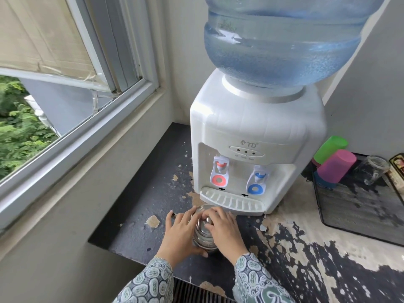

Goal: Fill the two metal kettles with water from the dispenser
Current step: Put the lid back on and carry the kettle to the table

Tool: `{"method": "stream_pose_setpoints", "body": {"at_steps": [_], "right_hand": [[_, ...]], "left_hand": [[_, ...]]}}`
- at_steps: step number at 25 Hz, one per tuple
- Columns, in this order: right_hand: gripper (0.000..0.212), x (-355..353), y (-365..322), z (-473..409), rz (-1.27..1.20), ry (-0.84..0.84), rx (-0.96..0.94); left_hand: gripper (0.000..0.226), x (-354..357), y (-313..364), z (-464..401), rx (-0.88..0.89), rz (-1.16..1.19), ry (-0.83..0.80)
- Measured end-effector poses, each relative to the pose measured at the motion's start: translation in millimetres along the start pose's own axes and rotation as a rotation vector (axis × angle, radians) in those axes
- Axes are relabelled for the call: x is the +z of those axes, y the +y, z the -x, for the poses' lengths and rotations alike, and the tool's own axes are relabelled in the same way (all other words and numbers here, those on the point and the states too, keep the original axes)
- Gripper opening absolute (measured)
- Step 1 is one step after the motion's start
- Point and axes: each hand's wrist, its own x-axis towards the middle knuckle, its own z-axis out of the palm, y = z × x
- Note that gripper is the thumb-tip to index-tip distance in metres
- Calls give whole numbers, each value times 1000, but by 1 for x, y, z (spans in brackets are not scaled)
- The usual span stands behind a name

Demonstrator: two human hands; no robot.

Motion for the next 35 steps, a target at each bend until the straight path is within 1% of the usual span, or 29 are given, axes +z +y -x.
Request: {"method": "stream_pose_setpoints", "body": {"at_steps": [3,5,6,7,9,10,11,12,13,14,15,16,17,18,19,20,22,24,26,28,30,32,33,35], "right_hand": [[23,-11,1,-1,-197,-128,70],[29,-22,4,1,-302,-184,74],[30,-26,5,3,-336,-203,77],[29,-31,7,6,-381,-214,90],[23,-36,10,9,-498,-236,153],[30,-38,11,10,-554,-240,174],[41,-38,13,11,-605,-233,177],[50,-37,15,11,-631,-220,175],[56,-36,15,11,-643,-206,164],[57,-36,14,11,-634,-192,156],[52,-35,13,11,-628,-168,157],[42,-34,13,11,-631,-140,168],[32,-34,13,10,-634,-117,173],[25,-34,13,9,-634,-101,181],[24,-36,13,9,-629,-96,196],[23,-37,13,8,-624,-102,213],[31,-43,13,10,-614,-116,218],[39,-50,15,19,-612,-102,217],[40,-59,22,37,-634,-63,233],[36,-74,33,60,-657,-28,253],[28,-93,46,92,-652,32,295],[31,-113,60,132,-652,101,308],[30,-125,67,158,-650,138,321],[26,-147,80,208,-658,201,354]], "left_hand": [[119,-3,-1,2,-23,-38,-24],[113,-12,-2,-2,-7,-60,-25],[104,-18,-2,-4,-12,-61,-48],[89,-24,-1,-6,-31,-41,-81],[61,-37,-1,-13,-89,94,-180],[52,-45,0,-19,-117,156,-207],[47,-51,0,-26,-138,203,-238],[50,-56,-2,-33,-162,249,-289],[57,-61,-4,-39,-176,285,-340],[61,-64,-4,-42,-187,305,-377],[57,-63,-5,-44,-177,292,-379],[45,-61,-5,-45,-145,245,-329],[33,-59,-3,-42,-98,221,-234],[23,-55,-2,-38,-51,248,-131],[14,-52,1,-34,-22,300,-54],[9,-50,3,-31,-22,342,-17],[18,-49,9,-28,-47,389,4],[26,-49,18,-27,-25,409,-4],[27,-50,36,-26,25,431,-23],[29,-52,62,-26,75,481,-39],[37,-53,97,-21,151,521,-57],[45,-53,139,-13,237,552,-83],[45,-51,164,-6,288,562,-103],[39,-51,213,9,391,571,-153]]}}
